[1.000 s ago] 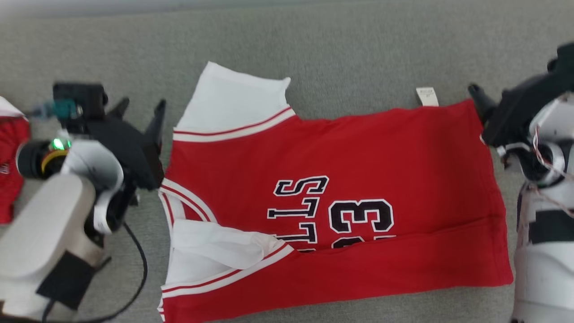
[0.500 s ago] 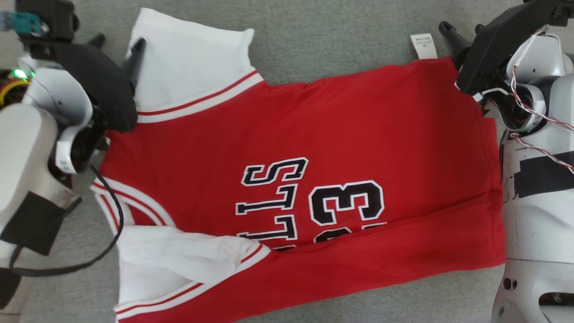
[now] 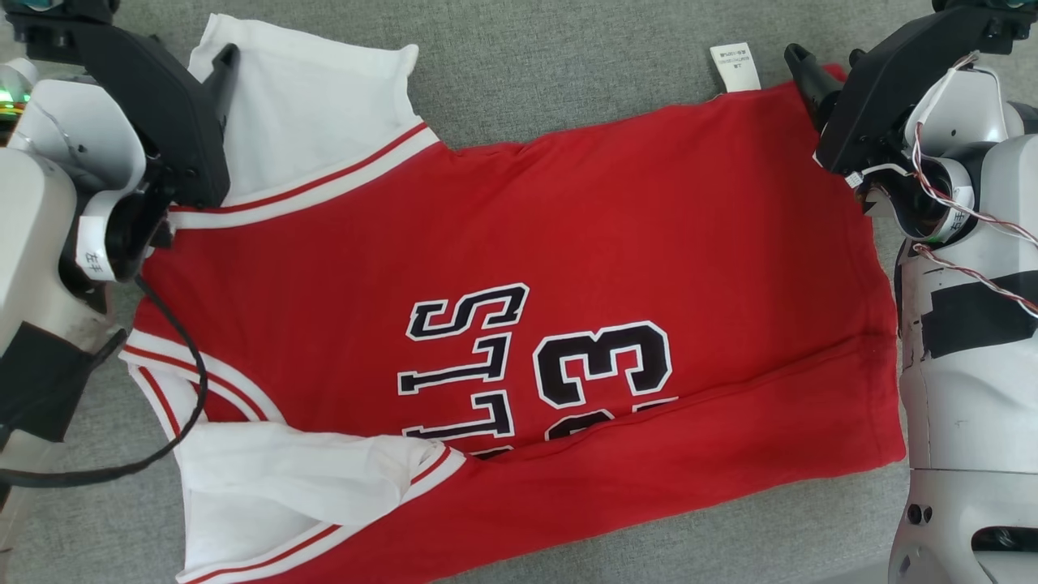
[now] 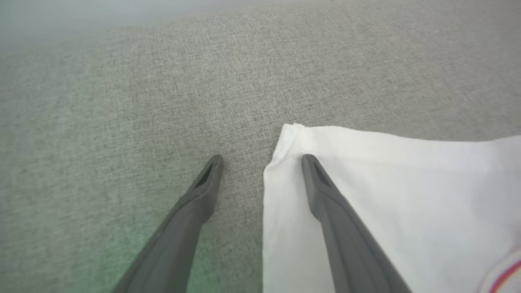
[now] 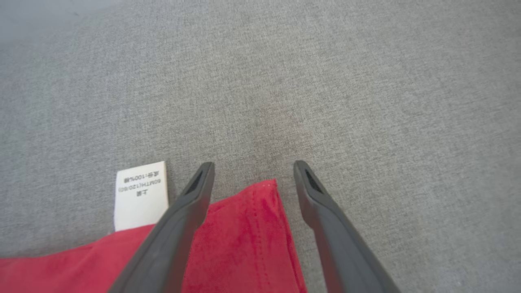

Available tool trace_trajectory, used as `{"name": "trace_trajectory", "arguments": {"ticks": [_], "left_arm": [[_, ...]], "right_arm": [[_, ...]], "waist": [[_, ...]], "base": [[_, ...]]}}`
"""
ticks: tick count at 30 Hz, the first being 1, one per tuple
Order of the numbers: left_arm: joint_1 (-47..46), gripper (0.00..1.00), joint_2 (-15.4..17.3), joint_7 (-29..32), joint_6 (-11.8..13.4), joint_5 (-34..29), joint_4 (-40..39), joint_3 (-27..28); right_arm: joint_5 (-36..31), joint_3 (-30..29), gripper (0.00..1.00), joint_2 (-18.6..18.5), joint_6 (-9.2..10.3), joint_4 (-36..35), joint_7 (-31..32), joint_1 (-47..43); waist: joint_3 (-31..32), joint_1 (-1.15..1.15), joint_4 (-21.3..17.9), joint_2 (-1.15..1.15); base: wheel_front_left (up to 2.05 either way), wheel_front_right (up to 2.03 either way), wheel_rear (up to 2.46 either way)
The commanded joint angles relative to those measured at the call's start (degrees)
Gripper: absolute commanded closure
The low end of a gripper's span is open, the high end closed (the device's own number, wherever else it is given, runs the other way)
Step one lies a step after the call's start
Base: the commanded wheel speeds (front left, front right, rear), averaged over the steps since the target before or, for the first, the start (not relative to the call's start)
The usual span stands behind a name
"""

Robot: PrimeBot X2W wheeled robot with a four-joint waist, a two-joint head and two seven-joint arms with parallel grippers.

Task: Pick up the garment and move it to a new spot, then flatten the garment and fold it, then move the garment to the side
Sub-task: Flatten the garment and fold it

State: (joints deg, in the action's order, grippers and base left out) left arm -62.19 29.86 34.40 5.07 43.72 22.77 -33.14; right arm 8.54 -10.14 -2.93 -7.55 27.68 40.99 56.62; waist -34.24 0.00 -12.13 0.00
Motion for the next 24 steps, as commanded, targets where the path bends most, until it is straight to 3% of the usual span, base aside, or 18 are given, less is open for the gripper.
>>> {"name": "trace_trajectory", "arguments": {"ticks": [1, 12, 13, 15, 24], "left_arm": [[3.14, 0.0, -1.31, 1.36, -0.28, 1.14, -0.05, -1.64], [2.73, 0.0, 0.22, 1.88, 0.65, 0.22, -0.83, -1.78], [2.92, 0.45, 0.44, 2.42, 0.49, 0.59, -0.63, -1.86], [3.12, 1.0, 0.93, 3.01, 0.38, 1.0, -0.48, -1.85], [3.72, 1.0, 2.24, 3.1, 0.54, 1.11, -1.64, -1.74]], "right_arm": [[0.6, 0.05, 0.0, 0.06, 0.14, 0.24, -0.4, 0.46], [1.28, 1.77, 0.0, 0.08, 0.14, 1.26, -1.04, 0.74], [1.12, 2.02, 0.0, 0.07, 0.14, 1.36, -0.94, 0.85], [0.81, 2.39, 0.0, 0.05, 0.14, 1.35, -0.69, 0.95], [-0.13, 3.2, 0.0, -2.73, 0.14, -0.67, 1.96, 0.44]], "waist": [[0.09, 0.0, -0.04, 0.0], [-0.06, 0.0, -0.69, 0.0], [-0.14, 0.0, -0.77, 0.0], [-0.25, 0.0, -0.87, 0.0], [0.39, 0.0, -0.31, 0.0]], "base": [[0.0, 0.0, 0.0], [0.0, 0.0, 0.0], [0.0, 0.0, 0.0], [0.0, 0.0, 0.0], [0.0, 0.0, 0.0]]}}
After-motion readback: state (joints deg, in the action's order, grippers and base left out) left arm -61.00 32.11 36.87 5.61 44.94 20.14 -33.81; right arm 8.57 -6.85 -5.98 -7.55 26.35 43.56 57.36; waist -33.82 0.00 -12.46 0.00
